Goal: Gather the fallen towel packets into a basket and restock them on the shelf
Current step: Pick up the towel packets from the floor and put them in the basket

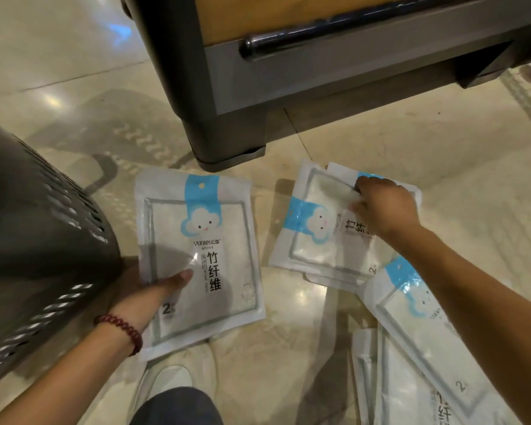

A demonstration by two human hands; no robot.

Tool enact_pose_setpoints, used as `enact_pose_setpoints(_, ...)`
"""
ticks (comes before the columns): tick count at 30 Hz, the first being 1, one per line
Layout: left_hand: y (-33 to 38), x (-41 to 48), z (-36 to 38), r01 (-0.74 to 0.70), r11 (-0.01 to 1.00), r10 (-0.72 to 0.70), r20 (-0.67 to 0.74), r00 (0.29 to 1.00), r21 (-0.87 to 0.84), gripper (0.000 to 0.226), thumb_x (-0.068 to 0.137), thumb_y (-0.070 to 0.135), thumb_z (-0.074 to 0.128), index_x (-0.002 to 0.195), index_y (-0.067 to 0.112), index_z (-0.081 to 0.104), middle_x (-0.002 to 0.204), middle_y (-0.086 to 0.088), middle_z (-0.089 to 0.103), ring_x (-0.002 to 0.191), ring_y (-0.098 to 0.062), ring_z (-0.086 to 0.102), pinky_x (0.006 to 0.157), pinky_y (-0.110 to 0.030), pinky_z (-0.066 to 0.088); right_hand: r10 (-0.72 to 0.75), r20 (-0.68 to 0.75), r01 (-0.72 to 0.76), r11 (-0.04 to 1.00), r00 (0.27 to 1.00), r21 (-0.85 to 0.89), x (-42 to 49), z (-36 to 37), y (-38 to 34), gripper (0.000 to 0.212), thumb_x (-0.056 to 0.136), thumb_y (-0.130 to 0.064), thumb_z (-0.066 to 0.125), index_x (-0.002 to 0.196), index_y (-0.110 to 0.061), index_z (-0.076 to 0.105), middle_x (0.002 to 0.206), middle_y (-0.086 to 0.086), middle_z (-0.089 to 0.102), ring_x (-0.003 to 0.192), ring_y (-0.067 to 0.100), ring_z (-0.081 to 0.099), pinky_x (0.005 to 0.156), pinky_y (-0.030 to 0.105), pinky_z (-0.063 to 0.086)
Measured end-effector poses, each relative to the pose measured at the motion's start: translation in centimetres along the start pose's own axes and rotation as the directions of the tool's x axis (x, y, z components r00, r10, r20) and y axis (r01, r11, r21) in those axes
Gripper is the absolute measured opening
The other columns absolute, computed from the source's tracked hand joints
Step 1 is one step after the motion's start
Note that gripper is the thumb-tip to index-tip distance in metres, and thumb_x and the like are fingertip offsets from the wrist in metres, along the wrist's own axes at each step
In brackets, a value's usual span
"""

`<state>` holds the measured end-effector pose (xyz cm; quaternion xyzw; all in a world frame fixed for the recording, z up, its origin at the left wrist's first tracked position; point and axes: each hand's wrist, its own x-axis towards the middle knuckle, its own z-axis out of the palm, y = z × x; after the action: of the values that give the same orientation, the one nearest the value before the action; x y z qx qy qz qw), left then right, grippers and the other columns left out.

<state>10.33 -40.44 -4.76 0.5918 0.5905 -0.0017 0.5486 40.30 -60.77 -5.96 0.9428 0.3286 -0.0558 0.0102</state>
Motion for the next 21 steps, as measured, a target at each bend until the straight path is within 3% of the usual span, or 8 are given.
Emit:
enact_pose_setpoints(4, 0.4, -0.2, 0.0, 0.104, 0.993, -0.1, 0.081, 0.992, -0.053, 0.049, 0.077, 0.03, 0.073, 0.115, 0.003, 0.058, 0.112, -0.019, 0.063, 0.106, -0.037, 0.058, 0.098, -0.051, 0.043, 0.092, -0.136, -0.027, 0.908, 0.986, 0.418, -1.0, -3.3, 0.9, 0.016, 0.087, -0.02, 0.061, 0.087, -0.013, 0.047, 0.074, 0.007, 0.054, 0.069, 0.029, 0.051, 0.056, 0.032, 0.032)
enact_pose_setpoints(6, 0.8, -0.4, 0.2, 0.141, 0.987, -0.131, 0.128, 0.983, -0.077, 0.048, 0.074, 0.035, 0.073, 0.109, 0.005, 0.061, 0.103, -0.016, 0.066, 0.101, -0.033, 0.06, 0.097, -0.047, 0.044, 0.216, -0.122, -0.088, 0.758, 0.969, 0.646, -1.5, -4.5, 0.3, 0.016, 0.087, -0.023, 0.063, 0.089, -0.015, 0.049, 0.073, -0.004, 0.052, 0.064, 0.015, 0.051, 0.053, 0.027, 0.035)
enact_pose_setpoints(8, 1.6, -0.7, 0.7, 0.104, 0.99, -0.09, 0.145, 0.985, -0.092, 0.045, 0.07, 0.037, 0.073, 0.101, 0.006, 0.063, 0.095, -0.013, 0.069, 0.094, -0.03, 0.063, 0.092, -0.044, 0.047, 0.32, 0.008, -0.197, 0.563, 0.947, 0.803, -1.9, -5.0, -1.2, 0.016, 0.086, -0.024, 0.065, 0.093, -0.013, 0.055, 0.081, -0.003, 0.059, 0.068, 0.013, 0.058, 0.056, 0.026, 0.046)
enact_pose_setpoints(11, 2.8, -1.1, 1.8, 0.049, 0.976, -0.008, 0.189, 0.982, -0.214, 0.049, 0.06, 0.043, 0.07, 0.098, 0.012, 0.066, 0.09, -0.013, 0.073, 0.082, -0.03, 0.07, 0.08, -0.044, 0.054, 0.366, 0.176, -0.312, 0.357, 0.914, 0.88, -3.4, -4.1, -4.3, 0.013, 0.086, -0.021, 0.066, 0.091, -0.014, 0.057, 0.089, 0.007, 0.066, 0.075, 0.022, 0.064, 0.067, 0.034, 0.053)
enact_pose_setpoints(13, 3.3, -1.5, 2.6, 0.03, 0.966, 0.031, 0.23, 0.973, -0.255, 0.055, 0.052, 0.055, 0.069, 0.093, 0.019, 0.065, 0.082, -0.005, 0.074, 0.074, -0.023, 0.071, 0.067, -0.034, 0.054, 0.368, 0.199, -0.331, 0.343, 0.908, 0.879, -4.9, -2.9, -6.6, 0.014, 0.086, -0.023, 0.065, 0.089, -0.017, 0.053, 0.085, 0.0, 0.063, 0.074, 0.017, 0.062, 0.062, 0.029, 0.05)
enact_pose_setpoints(15, 3.4, -1.8, 3.3, 0.014, 0.971, 0.053, 0.271, 0.961, -0.239, 0.068, 0.042, 0.067, 0.07, 0.091, 0.021, 0.064, 0.078, 0.001, 0.074, 0.071, -0.019, 0.071, 0.066, -0.032, 0.052, 0.344, 0.189, -0.323, 0.39, 0.92, 0.862, -6.4, -1.8, -8.7, 0.015, 0.088, -0.025, 0.063, 0.089, -0.019, 0.049, 0.078, -0.012, 0.055, 0.07, 0.006, 0.056, 0.053, 0.015, 0.039)
enact_pose_setpoints(17, 3.3, -1.7, 3.7, 0.043, 0.965, 0.041, 0.311, 0.95, -0.26, 0.061, 0.045, 0.056, 0.072, 0.093, 0.019, 0.066, 0.081, -0.002, 0.075, 0.073, -0.022, 0.072, 0.069, -0.034, 0.053, 0.31, 0.19, -0.309, 0.398, 0.932, 0.864, -7.8, -0.9, -10.4, 0.015, 0.088, -0.024, 0.062, 0.09, -0.02, 0.048, 0.074, -0.016, 0.051, 0.063, -0.004, 0.051, 0.05, 0.008, 0.037)
enact_pose_setpoints(21, 2.8, -0.8, 3.9, 0.069, 0.963, 0.012, 0.3, 0.954, -0.261, 0.048, 0.049, 0.024, 0.077, 0.094, 0.012, 0.067, 0.082, -0.006, 0.074, 0.076, -0.024, 0.071, 0.07, -0.038, 0.057, 0.209, 0.264, -0.318, 0.295, 0.942, 0.901, -9.7, 0.2, -12.1, 0.015, 0.089, -0.026, 0.062, 0.088, -0.026, 0.046, 0.078, -0.016, 0.055, 0.065, -0.016, 0.054, 0.051, 0.003, 0.038)
